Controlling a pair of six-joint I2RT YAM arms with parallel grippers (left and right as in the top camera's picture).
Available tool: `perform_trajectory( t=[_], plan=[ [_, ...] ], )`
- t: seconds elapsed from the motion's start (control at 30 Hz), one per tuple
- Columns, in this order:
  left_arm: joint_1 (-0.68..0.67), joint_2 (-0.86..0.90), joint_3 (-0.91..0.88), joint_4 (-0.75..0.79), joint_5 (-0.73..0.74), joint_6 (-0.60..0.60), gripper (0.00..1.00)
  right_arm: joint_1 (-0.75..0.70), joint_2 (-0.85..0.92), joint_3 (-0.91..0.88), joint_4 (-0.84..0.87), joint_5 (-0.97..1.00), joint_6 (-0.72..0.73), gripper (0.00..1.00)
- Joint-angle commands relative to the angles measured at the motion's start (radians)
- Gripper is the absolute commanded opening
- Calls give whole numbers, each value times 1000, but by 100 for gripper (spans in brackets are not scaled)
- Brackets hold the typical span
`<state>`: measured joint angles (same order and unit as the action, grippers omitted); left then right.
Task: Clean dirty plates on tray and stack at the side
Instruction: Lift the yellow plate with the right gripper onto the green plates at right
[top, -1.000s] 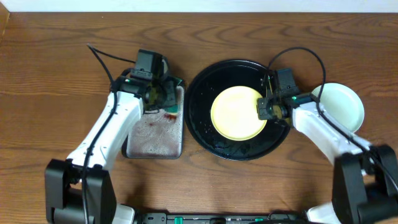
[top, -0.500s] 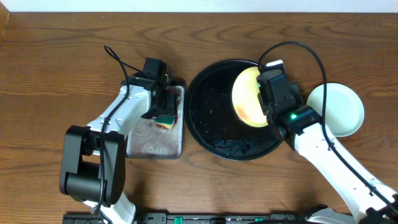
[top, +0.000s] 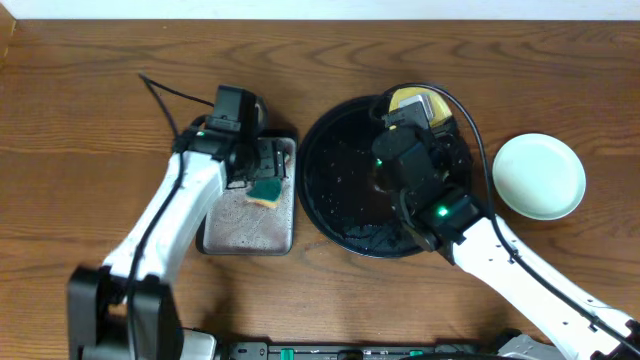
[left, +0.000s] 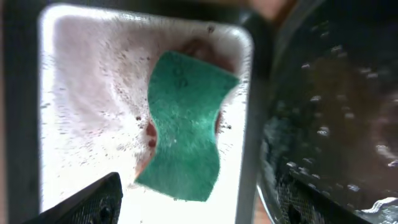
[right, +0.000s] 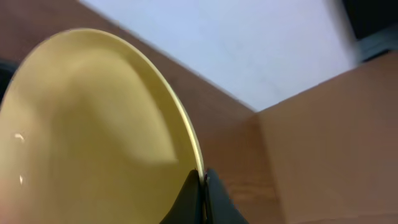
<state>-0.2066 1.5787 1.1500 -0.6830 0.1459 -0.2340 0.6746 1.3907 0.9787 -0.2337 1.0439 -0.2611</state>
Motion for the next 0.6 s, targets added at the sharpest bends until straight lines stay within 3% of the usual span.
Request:
perform_trajectory(
  t=[0.0,0.2,0.57],
  plan=[
    [1,-48,2,-30,-23,-7,81,44,-13,5,66,167,-115,1],
    [1,-47,-1,-66,-31,-7,81,86,-13,5,195,208,-236,1],
    [1,-47,-1,-76,-31,-6,82,92,-13,5,243,246,-242,1]
  ],
)
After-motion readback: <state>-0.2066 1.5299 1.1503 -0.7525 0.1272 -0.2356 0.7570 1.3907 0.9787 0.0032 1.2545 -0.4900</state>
